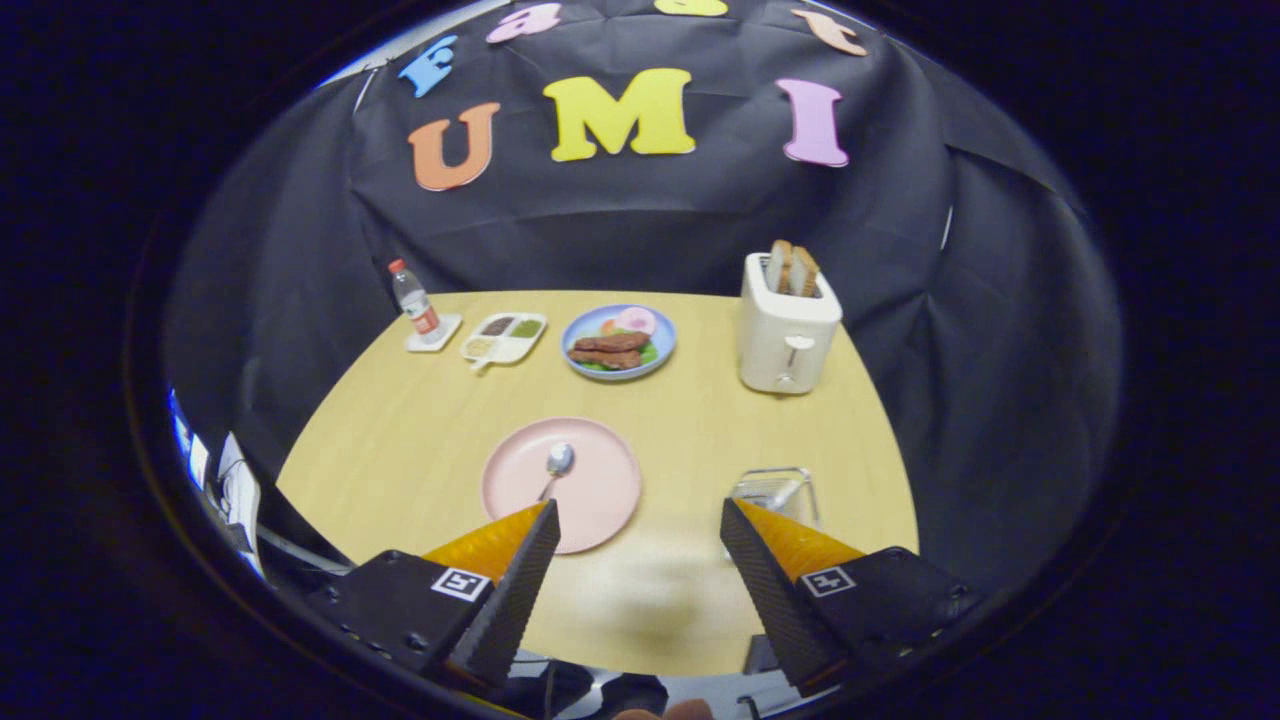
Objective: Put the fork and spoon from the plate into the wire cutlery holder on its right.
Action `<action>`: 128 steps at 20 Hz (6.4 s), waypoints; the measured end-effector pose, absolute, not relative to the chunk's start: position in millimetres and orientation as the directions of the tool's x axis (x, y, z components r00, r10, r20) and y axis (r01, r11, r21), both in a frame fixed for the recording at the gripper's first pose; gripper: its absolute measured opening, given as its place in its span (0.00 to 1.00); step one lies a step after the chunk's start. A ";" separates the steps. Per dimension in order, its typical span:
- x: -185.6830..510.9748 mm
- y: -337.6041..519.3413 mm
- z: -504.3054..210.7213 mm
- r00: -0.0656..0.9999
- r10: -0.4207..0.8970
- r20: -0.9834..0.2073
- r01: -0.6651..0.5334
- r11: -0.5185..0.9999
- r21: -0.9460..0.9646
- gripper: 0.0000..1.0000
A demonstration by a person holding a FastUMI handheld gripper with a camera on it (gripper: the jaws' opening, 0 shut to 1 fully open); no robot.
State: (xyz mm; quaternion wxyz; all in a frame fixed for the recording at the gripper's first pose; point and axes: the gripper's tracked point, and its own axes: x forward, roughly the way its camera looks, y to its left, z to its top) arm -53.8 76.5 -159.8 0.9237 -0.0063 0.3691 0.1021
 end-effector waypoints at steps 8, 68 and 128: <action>-44.8 170.9 -269.0 0.640 0.177 -0.748 -0.163 0.982 0.094 0.96; -54.6 -73.5 -197.3 -0.064 0.049 -0.997 0.062 0.997 0.045 0.08; -33.9 11.8 69.5 0.996 0.005 0.093 -0.014 0.995 0.100 0.96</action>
